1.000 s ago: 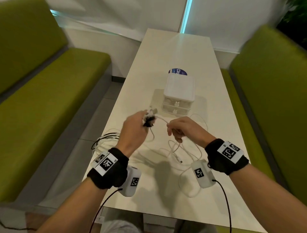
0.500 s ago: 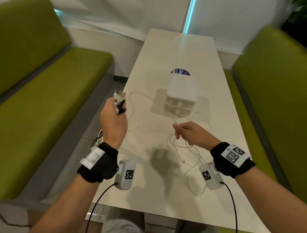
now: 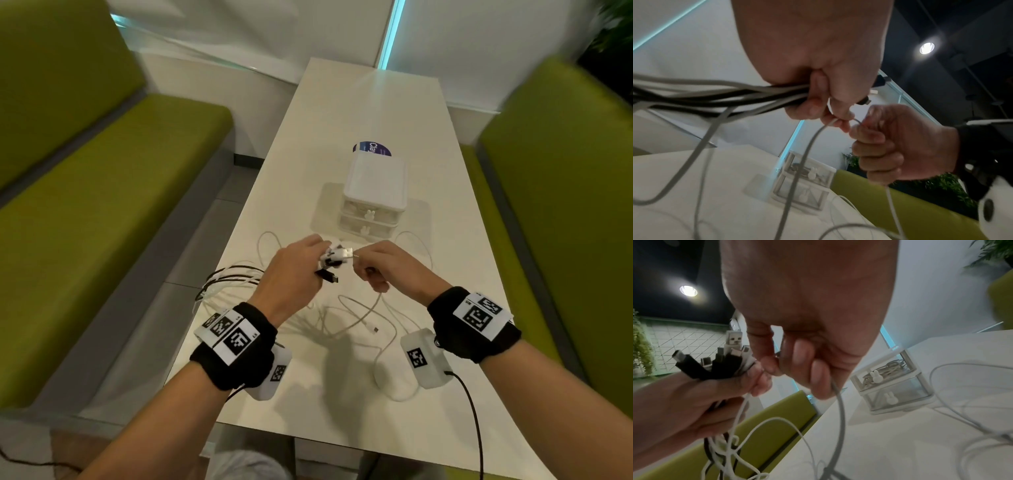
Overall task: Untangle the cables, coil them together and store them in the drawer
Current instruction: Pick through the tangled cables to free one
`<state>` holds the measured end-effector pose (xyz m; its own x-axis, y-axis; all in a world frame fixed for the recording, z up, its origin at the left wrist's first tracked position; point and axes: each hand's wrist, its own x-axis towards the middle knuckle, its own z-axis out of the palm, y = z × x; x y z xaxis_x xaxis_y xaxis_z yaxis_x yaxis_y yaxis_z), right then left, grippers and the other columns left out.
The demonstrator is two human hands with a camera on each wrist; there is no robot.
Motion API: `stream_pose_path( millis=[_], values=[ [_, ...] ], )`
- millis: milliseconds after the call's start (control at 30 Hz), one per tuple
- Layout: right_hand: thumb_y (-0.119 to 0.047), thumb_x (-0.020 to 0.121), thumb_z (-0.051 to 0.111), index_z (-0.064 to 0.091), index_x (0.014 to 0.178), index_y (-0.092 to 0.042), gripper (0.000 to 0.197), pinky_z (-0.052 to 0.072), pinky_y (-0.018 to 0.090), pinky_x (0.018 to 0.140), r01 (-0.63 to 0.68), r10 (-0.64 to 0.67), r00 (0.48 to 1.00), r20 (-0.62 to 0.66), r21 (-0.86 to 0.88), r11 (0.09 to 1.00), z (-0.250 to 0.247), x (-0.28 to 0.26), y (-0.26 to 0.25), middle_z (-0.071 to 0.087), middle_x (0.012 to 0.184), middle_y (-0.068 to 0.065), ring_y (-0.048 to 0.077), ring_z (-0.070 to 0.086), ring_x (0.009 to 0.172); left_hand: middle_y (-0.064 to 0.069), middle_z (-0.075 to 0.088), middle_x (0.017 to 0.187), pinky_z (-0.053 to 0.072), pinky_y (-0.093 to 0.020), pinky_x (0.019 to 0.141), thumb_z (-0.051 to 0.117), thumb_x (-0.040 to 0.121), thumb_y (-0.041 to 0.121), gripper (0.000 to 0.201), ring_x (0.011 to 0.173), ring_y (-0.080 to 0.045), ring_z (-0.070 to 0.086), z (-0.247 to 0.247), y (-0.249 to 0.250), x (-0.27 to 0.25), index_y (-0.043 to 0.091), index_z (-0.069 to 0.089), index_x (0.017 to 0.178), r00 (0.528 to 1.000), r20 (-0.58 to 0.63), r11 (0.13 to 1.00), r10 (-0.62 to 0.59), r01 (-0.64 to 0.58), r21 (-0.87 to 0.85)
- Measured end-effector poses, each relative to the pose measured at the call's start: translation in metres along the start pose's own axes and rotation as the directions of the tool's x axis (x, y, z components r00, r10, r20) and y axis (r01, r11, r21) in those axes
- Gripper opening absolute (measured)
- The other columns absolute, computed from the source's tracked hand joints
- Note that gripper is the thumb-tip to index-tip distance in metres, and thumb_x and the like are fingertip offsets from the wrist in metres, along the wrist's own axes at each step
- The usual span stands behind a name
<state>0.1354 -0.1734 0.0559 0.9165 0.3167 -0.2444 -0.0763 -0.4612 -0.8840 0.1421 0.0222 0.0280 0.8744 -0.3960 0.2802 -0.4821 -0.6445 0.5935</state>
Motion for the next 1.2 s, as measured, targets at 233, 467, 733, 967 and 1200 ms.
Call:
stream_pose_path(
  millis=[233,467,733,967,1200],
  values=[
    [-0.031,0.099,0.054,0.068,0.076,-0.018,0.029,0.055,0.039,0.074,0.044,-0.093,0.989,-0.115,-0.368,0.929,0.007,0.018,0.013,0.059,0.075,0.004,0.024,0.059,0.073,0.004,0.068,0.097,0.051,-0.031,0.080,0.051,0.087,-0.009,0.032,0.080,-0.002,0.058,-0.042,-0.023,-0.001,0.019,0.067,0.092,0.936,-0.225,0.961,-0.271,0.249,-0.120],
    [-0.024,0.096,0.059,0.070,0.082,-0.013,0.021,0.049,0.021,0.066,0.110,-0.121,0.992,-0.018,-0.301,0.947,0.056,0.070,-0.023,0.068,0.060,-0.002,0.013,0.066,0.060,0.000,0.063,0.100,0.049,-0.033,0.076,0.056,0.097,0.013,0.014,0.093,-0.018,0.061,-0.073,-0.066,-0.020,0.022,0.065,0.092,0.875,-0.316,0.930,-0.366,0.337,-0.144],
    [-0.014,0.097,0.057,0.072,0.088,-0.006,0.019,0.052,0.020,0.071,0.274,-0.272,0.961,0.040,-0.218,0.937,0.137,0.142,-0.056,0.075,0.073,0.000,0.010,0.070,0.066,0.003,0.067,0.087,0.050,-0.041,0.076,0.055,0.097,0.026,0.014,0.082,-0.018,0.061,-0.126,-0.119,-0.053,0.019,0.065,0.090,0.737,-0.401,0.838,-0.545,0.476,-0.266],
    [-0.014,0.099,0.053,0.047,0.143,-0.011,0.045,0.044,0.028,0.099,0.231,-0.143,0.952,0.271,-0.327,0.916,0.198,0.174,-0.059,0.063,0.133,0.005,0.020,0.062,0.116,0.004,0.071,0.081,0.044,-0.024,0.078,0.052,0.099,0.030,0.018,0.087,-0.002,0.062,-0.146,-0.146,-0.075,0.021,0.068,0.097,0.647,-0.471,0.798,-0.599,0.436,-0.416],
    [-0.013,0.095,0.058,0.044,0.147,-0.016,0.054,0.030,0.021,0.107,0.284,-0.169,0.943,0.286,-0.432,0.856,0.205,0.178,-0.040,0.052,0.146,0.004,0.021,0.048,0.134,0.007,0.064,0.071,0.043,-0.017,0.069,0.051,0.098,0.016,0.018,0.072,-0.002,0.058,-0.151,-0.153,-0.077,0.023,0.065,0.089,0.612,-0.546,0.820,-0.572,0.436,-0.371]
  ],
)
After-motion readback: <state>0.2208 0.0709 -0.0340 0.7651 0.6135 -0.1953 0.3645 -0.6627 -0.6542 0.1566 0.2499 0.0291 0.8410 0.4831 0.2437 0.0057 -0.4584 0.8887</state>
